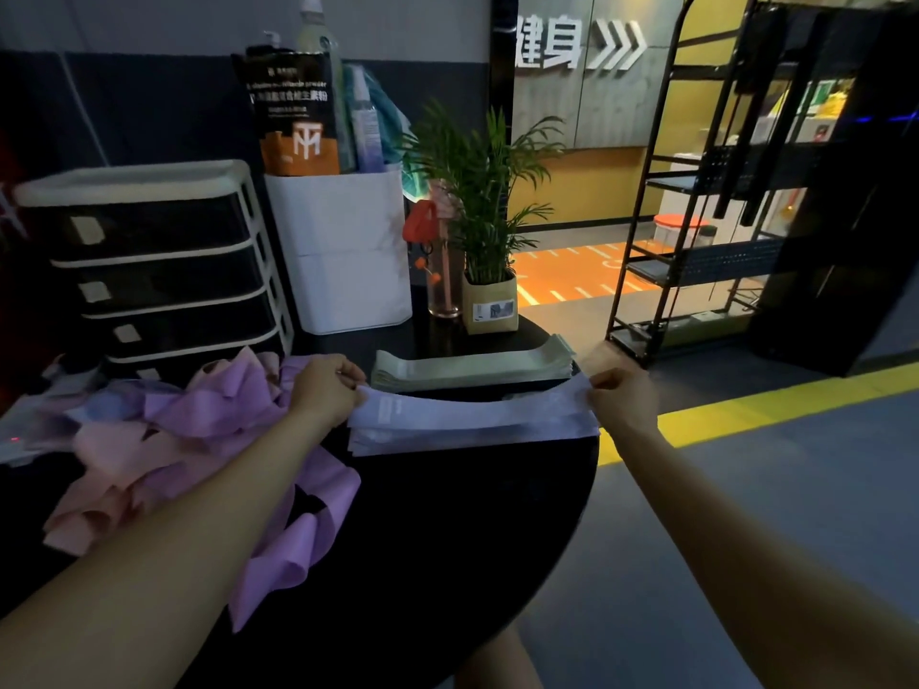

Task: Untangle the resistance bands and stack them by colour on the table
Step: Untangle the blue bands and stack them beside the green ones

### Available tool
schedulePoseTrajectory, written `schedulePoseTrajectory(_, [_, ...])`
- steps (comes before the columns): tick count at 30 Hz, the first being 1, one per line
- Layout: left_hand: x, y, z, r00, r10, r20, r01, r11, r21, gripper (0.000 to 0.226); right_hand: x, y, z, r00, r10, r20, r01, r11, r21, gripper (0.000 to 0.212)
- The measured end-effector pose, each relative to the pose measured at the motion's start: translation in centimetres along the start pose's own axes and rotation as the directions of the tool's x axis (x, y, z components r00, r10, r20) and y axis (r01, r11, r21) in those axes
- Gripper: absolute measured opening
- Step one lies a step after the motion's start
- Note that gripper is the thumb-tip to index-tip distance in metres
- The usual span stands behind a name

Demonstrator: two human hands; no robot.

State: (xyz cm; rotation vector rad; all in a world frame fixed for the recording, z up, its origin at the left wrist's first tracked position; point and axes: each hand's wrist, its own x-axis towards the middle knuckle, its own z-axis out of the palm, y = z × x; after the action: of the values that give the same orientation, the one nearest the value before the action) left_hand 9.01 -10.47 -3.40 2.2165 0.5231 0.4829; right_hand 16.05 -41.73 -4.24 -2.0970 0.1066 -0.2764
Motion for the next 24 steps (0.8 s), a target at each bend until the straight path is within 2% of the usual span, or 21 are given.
schedulePoseTrajectory(5, [-0.5,-0.3,0.8,1.0,0.004,0.009,-0.004,0.997,0.08,0.016,-0.1,1.1,0.9,1.0,0.029,0.01,-0.028,0.998,-0.051,0.021])
schedulePoseTrajectory(11, [-0.8,-0.8,1.6,0.999,0.049,0.019,-0.051,0.991,0.127,0.018,-0.5,1.5,1.3,1.0,-0.012,-0.02,0.01,0.992,-0.129,0.019])
schedulePoseTrajectory(19, [-1.0,-2.2,1.9,0.996,0.086,0.027,-0.088,0.992,0.089,0.018,-0.5,2.3,2.0,0.997,-0.083,0.005,0.082,0.972,-0.218,0.015])
schedulePoseTrajectory(24, [-1.9,-3.5,1.8,0.988,0.133,0.08,-0.129,0.99,-0.048,0.024,-1.7,0.8,2.3,0.971,-0.241,0.008,0.231,0.919,-0.319,0.032])
